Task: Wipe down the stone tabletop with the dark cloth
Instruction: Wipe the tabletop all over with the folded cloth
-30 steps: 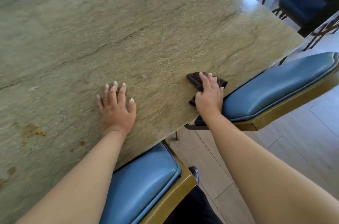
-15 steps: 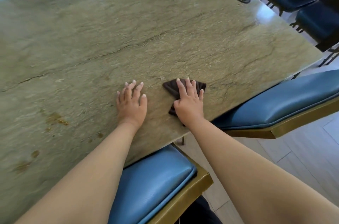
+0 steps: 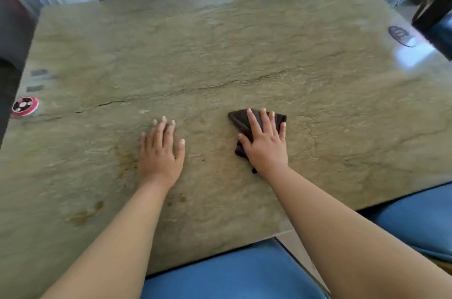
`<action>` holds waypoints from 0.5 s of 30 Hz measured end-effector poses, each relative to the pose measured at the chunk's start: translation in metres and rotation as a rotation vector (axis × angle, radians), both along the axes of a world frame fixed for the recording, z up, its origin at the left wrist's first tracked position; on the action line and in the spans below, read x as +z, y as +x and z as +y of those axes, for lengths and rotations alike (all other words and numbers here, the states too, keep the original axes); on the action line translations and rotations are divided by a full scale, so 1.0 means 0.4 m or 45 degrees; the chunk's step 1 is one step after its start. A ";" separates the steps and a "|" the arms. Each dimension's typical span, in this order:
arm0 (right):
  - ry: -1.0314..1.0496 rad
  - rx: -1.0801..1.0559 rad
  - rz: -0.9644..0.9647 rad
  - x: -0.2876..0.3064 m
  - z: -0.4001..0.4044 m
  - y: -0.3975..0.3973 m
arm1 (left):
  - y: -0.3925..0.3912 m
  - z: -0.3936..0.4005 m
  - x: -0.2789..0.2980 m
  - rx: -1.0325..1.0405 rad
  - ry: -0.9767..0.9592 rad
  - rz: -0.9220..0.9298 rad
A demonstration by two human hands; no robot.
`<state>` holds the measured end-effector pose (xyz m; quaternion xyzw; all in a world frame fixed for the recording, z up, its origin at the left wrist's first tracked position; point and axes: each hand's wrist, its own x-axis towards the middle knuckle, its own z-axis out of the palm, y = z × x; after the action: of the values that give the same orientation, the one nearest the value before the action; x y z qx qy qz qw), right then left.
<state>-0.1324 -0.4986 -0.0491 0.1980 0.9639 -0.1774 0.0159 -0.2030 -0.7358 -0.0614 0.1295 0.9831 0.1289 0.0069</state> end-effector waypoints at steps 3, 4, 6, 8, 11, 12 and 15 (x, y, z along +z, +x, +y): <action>-0.018 -0.146 -0.026 0.000 -0.057 -0.134 | 0.000 0.002 -0.013 -0.007 0.017 0.062; -0.032 -0.103 -0.021 0.002 -0.097 -0.162 | 0.000 0.002 -0.010 -0.008 0.036 0.077; -0.064 0.135 0.014 0.009 -0.181 -0.183 | 0.000 -0.001 -0.006 -0.021 0.084 0.108; -0.074 0.429 0.060 0.006 -0.212 -0.183 | 0.004 -0.002 -0.001 -0.031 0.131 0.125; -0.063 0.594 0.151 -0.002 -0.131 -0.252 | 0.008 -0.001 0.008 -0.034 0.161 0.117; -0.056 0.522 0.140 -0.006 -0.097 -0.295 | 0.011 0.000 0.010 -0.040 0.157 0.115; -0.025 0.151 0.052 -0.001 -0.038 -0.439 | 0.015 0.003 0.016 -0.044 0.147 0.092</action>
<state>-0.3080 -0.5139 -0.0493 0.1365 0.9723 -0.1896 0.0085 -0.1970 -0.7345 -0.0552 0.1514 0.9712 0.1806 -0.0338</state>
